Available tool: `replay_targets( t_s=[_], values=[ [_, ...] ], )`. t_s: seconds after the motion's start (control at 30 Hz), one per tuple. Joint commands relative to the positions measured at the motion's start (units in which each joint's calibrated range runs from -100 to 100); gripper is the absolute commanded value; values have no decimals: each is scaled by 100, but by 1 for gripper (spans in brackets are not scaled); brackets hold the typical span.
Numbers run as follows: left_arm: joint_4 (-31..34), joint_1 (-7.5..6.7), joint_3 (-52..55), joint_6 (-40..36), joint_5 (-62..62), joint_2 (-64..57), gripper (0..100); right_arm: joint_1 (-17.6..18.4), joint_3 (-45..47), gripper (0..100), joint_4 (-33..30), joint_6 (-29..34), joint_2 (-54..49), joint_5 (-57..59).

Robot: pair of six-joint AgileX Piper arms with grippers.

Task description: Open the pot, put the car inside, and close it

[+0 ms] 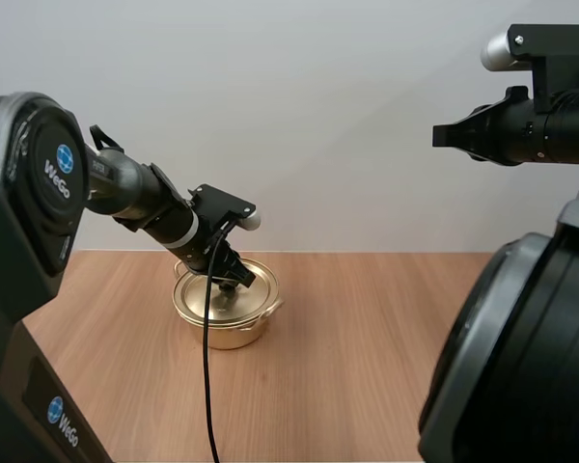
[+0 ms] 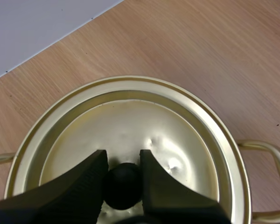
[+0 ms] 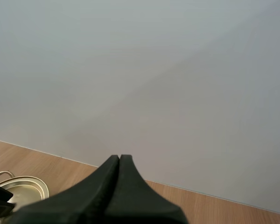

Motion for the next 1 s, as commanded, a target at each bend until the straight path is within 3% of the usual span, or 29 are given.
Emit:
replay_targets(
  t_s=[0.0,0.07,0.13,0.27,0.4,0.7,0.87,0.97],
  values=[
    [-134,1,-5,-6,-92,-146,74,-3,7,0,16,-40,-1,8],
    [-202,1,-5,-6,-237,-357,93,-3,7,0,40,-72,-1,8],
    [-229,1,-5,-6,-410,-618,100,-3,7,0,40,-72,-1,8],
    [-372,1,-5,-95,-776,-1462,100,-3,7,0,40,-187,-1,8],
    [-737,1,-5,-708,-884,-2526,100,-3,7,0,-15,-392,11,8],
    [-895,8,-5,-1272,738,-5364,100,-3,22,0,-171,-629,11,8],
    [-627,243,-5,-1996,2798,-6864,100,-3,22,0,-121,-629,11,8],
    [-280,352,-5,-1996,2651,-7848,100,-3,22,0,112,-708,11,8]
  ],
)
